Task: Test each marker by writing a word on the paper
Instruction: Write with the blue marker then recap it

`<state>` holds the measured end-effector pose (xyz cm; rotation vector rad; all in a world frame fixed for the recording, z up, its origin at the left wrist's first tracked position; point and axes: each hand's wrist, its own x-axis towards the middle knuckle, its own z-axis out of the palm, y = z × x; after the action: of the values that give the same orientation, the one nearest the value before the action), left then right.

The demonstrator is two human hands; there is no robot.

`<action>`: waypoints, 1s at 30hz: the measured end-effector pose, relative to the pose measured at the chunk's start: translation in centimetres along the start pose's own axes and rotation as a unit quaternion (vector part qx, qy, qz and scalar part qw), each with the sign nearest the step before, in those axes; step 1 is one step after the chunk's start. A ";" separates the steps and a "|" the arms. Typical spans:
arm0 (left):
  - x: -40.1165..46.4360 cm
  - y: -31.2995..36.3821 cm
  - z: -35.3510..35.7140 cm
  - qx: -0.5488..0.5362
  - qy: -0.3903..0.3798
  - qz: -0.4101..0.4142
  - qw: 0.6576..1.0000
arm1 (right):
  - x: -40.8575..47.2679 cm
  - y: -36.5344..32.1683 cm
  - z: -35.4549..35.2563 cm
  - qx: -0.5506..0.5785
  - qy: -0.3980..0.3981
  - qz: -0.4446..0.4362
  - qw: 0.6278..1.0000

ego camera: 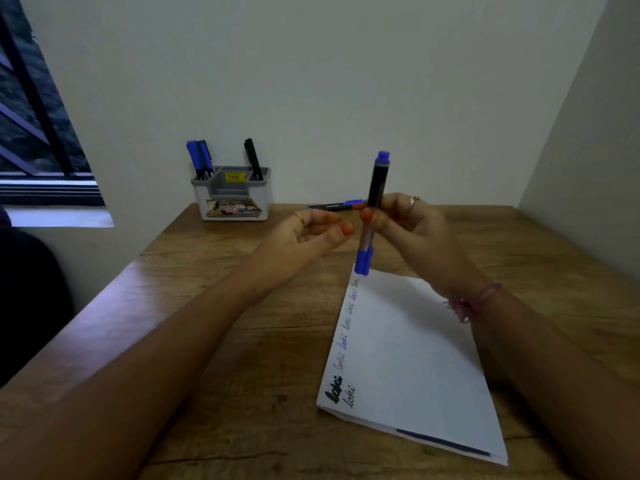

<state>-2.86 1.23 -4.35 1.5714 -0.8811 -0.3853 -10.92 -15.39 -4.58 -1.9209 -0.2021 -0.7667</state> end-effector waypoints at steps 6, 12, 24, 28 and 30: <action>-0.4 -1.1 1.7 -0.100 -0.150 -0.094 0.979 | -0.7 0.7 1.6 0.119 -0.032 0.051 0.991; -0.5 -1.9 2.4 -0.185 -0.107 -0.080 0.974 | -0.8 0.5 2.3 0.121 -0.033 0.051 0.991; -0.5 -1.6 2.4 -0.120 -0.141 -0.082 0.979 | -0.7 0.4 1.5 0.147 -0.031 0.053 0.987; 0.3 -2.0 -0.2 -0.078 -0.194 -0.136 0.968 | -0.6 0.8 0.9 0.155 0.014 0.086 0.984; 0.7 -2.5 -1.6 -0.051 -0.178 -0.151 0.971 | -0.5 1.0 0.4 0.183 0.040 0.117 0.975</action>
<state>-0.53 1.74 -6.18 1.5688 -0.8744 -0.9396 -10.64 -15.39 -5.76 -1.5282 -0.0596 -0.6009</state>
